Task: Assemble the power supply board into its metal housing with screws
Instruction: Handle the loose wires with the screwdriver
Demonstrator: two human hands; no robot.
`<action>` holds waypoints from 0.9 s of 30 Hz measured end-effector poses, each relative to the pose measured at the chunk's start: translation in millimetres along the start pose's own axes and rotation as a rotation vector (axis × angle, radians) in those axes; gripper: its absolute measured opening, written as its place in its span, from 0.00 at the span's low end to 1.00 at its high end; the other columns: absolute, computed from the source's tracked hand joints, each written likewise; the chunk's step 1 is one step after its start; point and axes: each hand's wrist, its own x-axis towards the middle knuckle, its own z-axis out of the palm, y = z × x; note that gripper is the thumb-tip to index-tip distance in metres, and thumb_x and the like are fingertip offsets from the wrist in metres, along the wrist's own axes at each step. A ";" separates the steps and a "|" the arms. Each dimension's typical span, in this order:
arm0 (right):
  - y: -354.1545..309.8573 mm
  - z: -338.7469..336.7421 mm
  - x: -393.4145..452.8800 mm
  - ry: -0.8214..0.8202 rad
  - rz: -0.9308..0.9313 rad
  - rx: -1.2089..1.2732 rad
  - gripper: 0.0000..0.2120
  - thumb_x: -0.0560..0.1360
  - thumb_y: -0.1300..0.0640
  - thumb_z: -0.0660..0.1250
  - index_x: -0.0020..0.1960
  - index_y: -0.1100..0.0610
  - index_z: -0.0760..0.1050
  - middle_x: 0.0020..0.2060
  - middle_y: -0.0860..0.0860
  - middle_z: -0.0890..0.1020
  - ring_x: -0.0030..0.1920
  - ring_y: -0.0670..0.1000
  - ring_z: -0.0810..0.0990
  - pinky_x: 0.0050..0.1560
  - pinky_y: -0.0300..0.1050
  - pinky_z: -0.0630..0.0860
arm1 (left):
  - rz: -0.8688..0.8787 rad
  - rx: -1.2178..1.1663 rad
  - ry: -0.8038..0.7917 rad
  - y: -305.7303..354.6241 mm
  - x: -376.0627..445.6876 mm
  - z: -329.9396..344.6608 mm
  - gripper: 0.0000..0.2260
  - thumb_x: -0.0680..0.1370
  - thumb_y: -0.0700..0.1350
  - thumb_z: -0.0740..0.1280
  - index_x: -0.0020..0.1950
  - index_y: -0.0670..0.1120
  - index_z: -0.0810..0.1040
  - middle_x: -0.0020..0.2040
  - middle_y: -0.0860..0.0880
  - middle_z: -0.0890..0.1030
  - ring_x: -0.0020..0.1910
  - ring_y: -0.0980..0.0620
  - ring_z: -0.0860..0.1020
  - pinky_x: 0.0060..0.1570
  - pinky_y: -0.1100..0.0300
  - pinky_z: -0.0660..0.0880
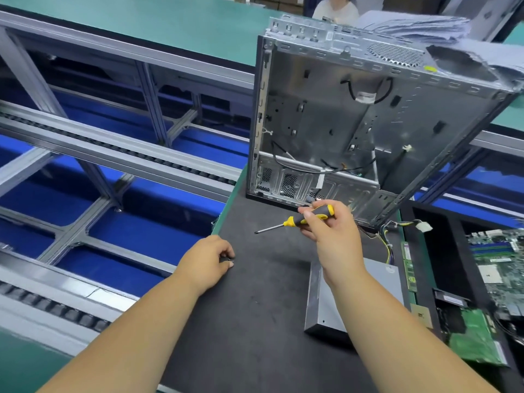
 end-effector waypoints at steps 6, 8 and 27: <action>1.9 -0.2 -6.2 0.025 0.006 -0.023 0.06 0.76 0.61 0.71 0.51 0.55 0.76 0.42 0.53 0.84 0.47 0.52 0.86 0.47 0.46 0.82 | 0.053 0.017 0.018 2.7 -0.9 3.8 0.05 0.75 0.46 0.71 0.41 0.55 0.78 0.45 0.58 0.74 0.47 0.59 0.73 0.44 0.63 0.72; -1.0 -0.6 -7.3 0.036 -0.002 -0.017 0.06 0.77 0.61 0.71 0.51 0.56 0.76 0.42 0.53 0.84 0.48 0.53 0.86 0.48 0.48 0.82 | 0.041 -0.103 0.040 6.4 -1.7 2.2 0.06 0.75 0.46 0.71 0.40 0.56 0.78 0.44 0.58 0.76 0.45 0.59 0.75 0.44 0.65 0.71; -50.3 10.3 -36.3 -0.031 -0.235 0.047 0.07 0.77 0.66 0.68 0.53 0.59 0.74 0.46 0.54 0.85 0.46 0.52 0.86 0.48 0.45 0.81 | -0.272 -1.603 -0.086 72.5 -8.2 -38.3 0.05 0.80 0.39 0.65 0.47 0.45 0.80 0.37 0.52 0.80 0.34 0.59 0.78 0.37 0.68 0.77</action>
